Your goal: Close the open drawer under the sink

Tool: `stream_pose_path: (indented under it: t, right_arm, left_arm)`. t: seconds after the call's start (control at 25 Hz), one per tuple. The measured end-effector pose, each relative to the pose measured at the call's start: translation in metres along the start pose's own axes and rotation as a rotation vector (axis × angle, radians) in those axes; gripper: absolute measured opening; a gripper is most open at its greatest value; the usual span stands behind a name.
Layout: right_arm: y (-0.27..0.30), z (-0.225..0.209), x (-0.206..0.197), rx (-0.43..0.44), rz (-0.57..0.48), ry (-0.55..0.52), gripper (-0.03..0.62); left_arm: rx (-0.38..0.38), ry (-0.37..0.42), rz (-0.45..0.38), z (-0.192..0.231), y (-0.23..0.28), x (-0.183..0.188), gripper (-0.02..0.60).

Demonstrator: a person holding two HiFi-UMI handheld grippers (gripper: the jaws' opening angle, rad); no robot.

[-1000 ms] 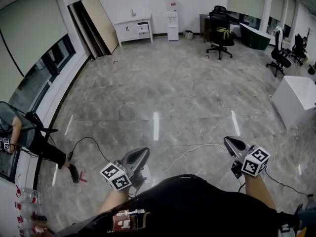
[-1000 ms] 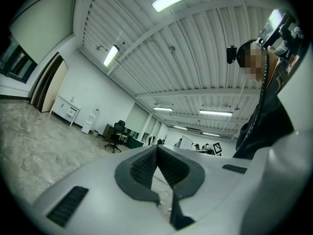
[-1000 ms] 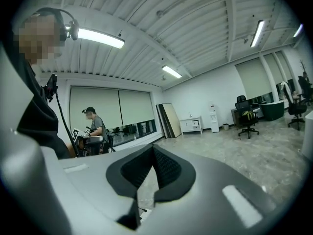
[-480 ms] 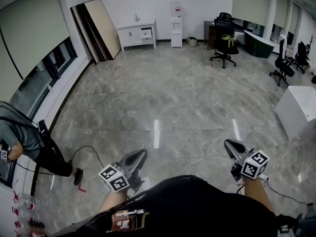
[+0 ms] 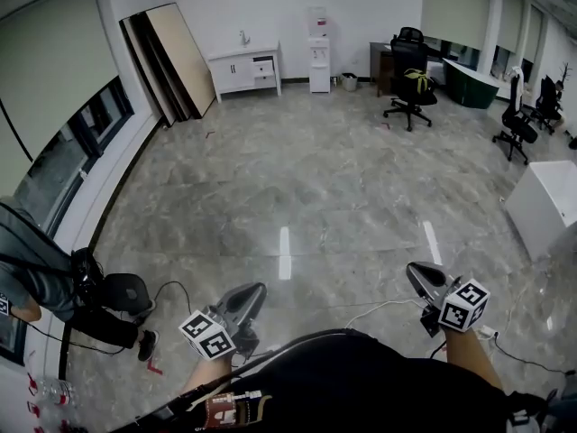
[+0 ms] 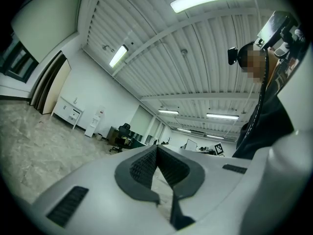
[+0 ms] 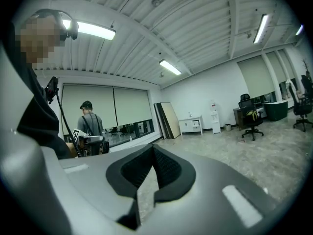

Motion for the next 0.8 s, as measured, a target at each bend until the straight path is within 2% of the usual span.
stream_pose_path:
  t: [0.12, 0.28, 0.36, 0.48, 0.56, 0.64, 0.72, 0.8]
  right_arm:
    - [0.011, -0.031, -0.008, 0.008, 0.010, 0.013, 0.002]
    - [0.034, -0.084, 0.006, 0.042, -0.003, 0.045, 0.002]
    - [0.040, -0.116, 0.025, 0.077, 0.001, 0.039, 0.002]
    - [0.032, -0.175, 0.046, 0.105, 0.008, 0.013, 0.002]
    - [0.050, -0.208, 0.038, 0.117, 0.003, -0.019, 0.002]
    - [0.086, -0.229, 0.035, 0.167, -0.008, -0.035, 0.002]
    - [0.094, -0.249, 0.048, 0.220, -0.005, -0.023, 0.002]
    - [0.074, -0.283, 0.073, 0.229, 0.002, -0.015, 0.002]
  left_arm:
    - [0.013, 0.001, 0.012, 0.013, 0.021, -0.012, 0.000]
    - [0.068, -0.013, 0.014, 0.033, 0.059, -0.008, 0.000]
    - [0.097, -0.011, -0.008, 0.027, 0.089, 0.004, 0.000]
    - [0.087, 0.007, -0.035, 0.012, 0.155, 0.005, 0.000]
    - [0.094, 0.022, -0.051, 0.029, 0.178, -0.002, 0.000]
    - [0.141, 0.035, -0.067, 0.054, 0.182, -0.002, 0.000]
    - [0.192, 0.032, -0.055, 0.046, 0.198, 0.003, 0.000]
    - [0.199, 0.033, -0.041, 0.019, 0.239, 0.009, 0.000]
Point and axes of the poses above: the fingertips, and each gripper's own axes: y forward along the fingers, z to its left, x out of its top, the point moved 1 cm from there along -y, backward along the fingers, and after that the axes turned 8 degrees about x, right-handed, at the moved point
